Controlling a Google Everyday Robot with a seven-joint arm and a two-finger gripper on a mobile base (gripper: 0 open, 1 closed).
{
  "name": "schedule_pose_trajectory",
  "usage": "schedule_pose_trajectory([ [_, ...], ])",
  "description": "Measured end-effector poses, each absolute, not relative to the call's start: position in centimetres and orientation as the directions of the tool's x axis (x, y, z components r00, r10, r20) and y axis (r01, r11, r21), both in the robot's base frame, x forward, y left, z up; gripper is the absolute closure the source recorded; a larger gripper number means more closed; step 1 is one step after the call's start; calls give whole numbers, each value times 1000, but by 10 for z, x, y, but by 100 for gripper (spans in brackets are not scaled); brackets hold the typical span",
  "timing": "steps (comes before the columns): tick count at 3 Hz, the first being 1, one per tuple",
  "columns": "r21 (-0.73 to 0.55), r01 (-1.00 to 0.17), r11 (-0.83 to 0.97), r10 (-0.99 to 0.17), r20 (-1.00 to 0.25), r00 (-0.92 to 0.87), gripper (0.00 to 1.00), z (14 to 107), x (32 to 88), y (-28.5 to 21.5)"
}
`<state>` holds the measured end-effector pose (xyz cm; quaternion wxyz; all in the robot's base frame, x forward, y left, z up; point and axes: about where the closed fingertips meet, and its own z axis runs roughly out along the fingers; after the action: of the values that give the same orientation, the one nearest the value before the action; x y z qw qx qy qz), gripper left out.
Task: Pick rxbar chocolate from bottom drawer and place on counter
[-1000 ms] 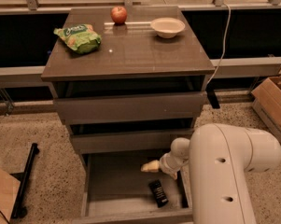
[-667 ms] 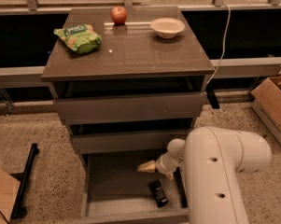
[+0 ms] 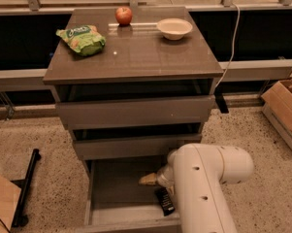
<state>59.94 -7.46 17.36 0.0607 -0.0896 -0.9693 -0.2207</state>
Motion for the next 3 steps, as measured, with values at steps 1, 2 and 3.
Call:
schedule_pose_trajectory([
  [1, 369, 284, 885, 198, 254, -947, 0, 135, 584, -78],
  [2, 305, 363, 881, 260, 328, -908, 0, 109, 565, -86],
  [3, 295, 373, 880, 269, 337, -902, 18, 110, 562, -87],
])
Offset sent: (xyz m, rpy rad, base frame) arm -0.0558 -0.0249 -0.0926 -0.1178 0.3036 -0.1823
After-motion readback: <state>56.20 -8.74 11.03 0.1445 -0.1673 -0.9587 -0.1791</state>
